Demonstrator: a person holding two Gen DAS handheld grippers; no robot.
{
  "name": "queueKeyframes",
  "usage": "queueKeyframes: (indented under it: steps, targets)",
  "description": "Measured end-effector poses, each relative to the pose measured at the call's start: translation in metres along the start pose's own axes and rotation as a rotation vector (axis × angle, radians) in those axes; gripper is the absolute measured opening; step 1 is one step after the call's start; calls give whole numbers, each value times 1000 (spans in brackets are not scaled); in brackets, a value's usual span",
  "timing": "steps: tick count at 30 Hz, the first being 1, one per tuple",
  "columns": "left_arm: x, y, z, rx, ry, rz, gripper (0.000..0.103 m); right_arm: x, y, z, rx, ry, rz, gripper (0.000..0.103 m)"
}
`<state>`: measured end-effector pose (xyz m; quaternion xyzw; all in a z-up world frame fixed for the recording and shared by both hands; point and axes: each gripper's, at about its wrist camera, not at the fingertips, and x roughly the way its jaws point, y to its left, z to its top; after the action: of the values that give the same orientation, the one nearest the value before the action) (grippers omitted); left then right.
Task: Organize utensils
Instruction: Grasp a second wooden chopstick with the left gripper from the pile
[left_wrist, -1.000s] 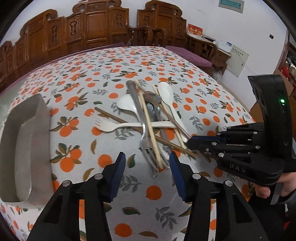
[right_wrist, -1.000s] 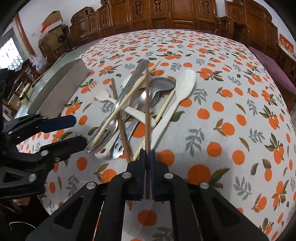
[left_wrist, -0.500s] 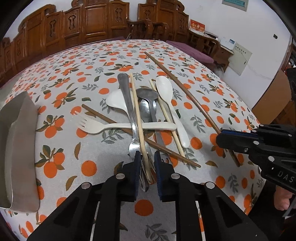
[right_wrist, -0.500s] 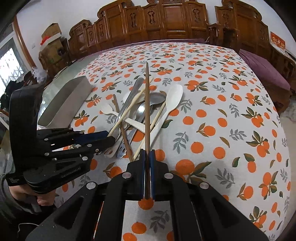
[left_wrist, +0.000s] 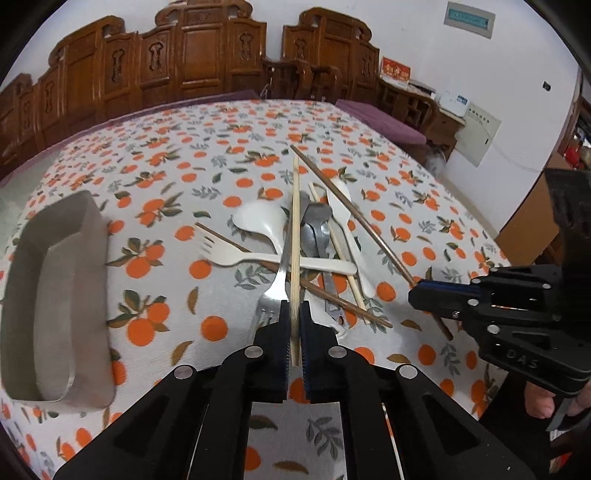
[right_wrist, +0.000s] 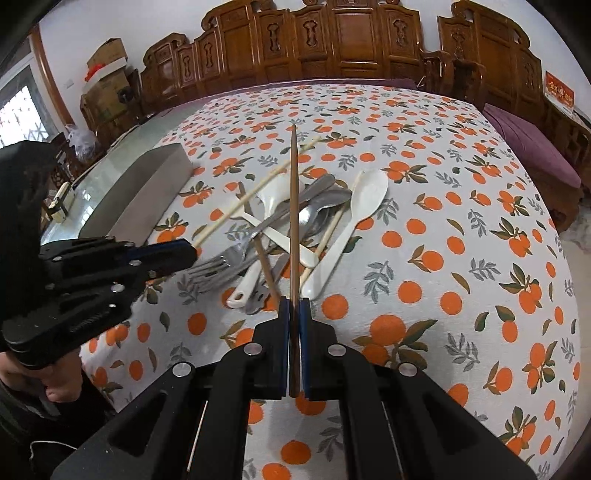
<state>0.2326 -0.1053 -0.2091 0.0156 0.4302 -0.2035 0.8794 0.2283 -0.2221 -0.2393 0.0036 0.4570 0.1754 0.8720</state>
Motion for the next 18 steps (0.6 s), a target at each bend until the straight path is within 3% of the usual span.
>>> queueKeyframes:
  steps: [18]
  targets:
    - [-89, 44, -8, -10, -55, 108, 4, -16, 65, 30, -65, -75, 73, 6]
